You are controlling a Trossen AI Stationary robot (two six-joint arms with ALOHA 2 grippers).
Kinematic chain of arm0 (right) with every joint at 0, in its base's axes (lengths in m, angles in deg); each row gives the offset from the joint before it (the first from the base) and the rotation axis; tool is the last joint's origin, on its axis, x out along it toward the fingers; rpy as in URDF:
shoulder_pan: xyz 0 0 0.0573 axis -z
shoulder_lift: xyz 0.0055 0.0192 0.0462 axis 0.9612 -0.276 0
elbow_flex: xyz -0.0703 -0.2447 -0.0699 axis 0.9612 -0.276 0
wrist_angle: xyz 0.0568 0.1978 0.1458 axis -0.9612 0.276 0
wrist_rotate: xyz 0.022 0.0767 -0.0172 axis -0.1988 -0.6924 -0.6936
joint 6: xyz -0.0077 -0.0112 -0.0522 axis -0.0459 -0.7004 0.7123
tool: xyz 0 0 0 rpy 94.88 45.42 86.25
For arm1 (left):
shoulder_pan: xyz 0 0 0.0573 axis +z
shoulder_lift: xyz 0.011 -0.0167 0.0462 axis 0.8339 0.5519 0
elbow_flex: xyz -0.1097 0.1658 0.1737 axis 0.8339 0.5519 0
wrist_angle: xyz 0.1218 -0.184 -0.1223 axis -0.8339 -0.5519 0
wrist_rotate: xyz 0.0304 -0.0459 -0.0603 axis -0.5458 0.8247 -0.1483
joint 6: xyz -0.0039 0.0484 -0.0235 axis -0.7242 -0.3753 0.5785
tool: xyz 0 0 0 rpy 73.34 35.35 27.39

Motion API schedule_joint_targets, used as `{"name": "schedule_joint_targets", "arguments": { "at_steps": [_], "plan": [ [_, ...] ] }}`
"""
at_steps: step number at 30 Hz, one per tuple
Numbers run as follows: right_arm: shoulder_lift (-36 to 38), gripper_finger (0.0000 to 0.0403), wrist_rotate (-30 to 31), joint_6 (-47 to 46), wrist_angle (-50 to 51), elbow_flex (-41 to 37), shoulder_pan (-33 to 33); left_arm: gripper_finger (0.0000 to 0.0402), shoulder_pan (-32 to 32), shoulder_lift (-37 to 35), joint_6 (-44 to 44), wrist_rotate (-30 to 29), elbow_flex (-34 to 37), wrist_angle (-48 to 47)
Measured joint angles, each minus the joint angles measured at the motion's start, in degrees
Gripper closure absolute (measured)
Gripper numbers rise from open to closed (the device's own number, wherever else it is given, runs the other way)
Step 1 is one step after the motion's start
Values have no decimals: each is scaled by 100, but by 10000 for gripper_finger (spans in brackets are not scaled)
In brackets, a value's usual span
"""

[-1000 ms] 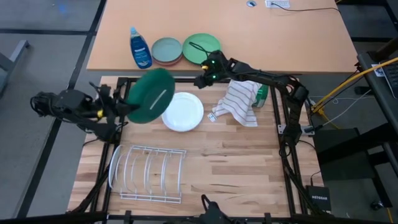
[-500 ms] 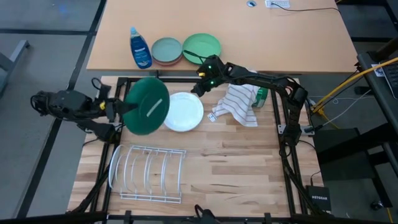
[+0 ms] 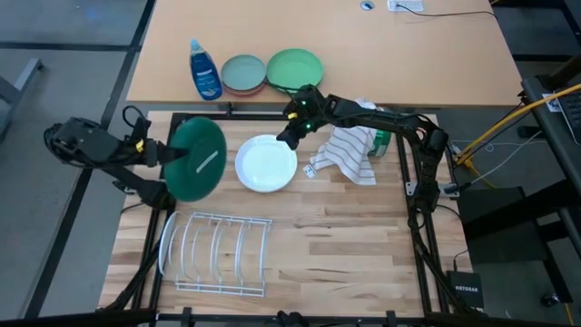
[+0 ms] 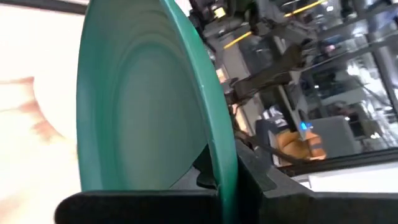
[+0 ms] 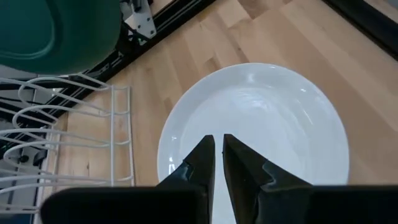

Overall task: Sort dishes
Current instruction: Put the green plate in the white dish rack

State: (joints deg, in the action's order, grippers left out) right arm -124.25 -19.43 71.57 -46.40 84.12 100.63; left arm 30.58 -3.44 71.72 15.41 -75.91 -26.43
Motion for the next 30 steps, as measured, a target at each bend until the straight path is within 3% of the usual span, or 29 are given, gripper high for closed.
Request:
{"name": "schedule_joint_targets", "arguments": {
  "at_steps": [7, 22, 30],
  "plan": [
    [0, 366, 32, 2, -11, 0, -7, 394, -124, 33, 150, 163, -370, -204],
    [0, 366, 48, -7, -7, 0, -7, 394, -124, 68, 1590, 776, -465, -817],
    [2, 366, 55, -5, -11, 0, -7, 394, -120, 181, 2860, 1505, -463, -1646]
  ]
}}
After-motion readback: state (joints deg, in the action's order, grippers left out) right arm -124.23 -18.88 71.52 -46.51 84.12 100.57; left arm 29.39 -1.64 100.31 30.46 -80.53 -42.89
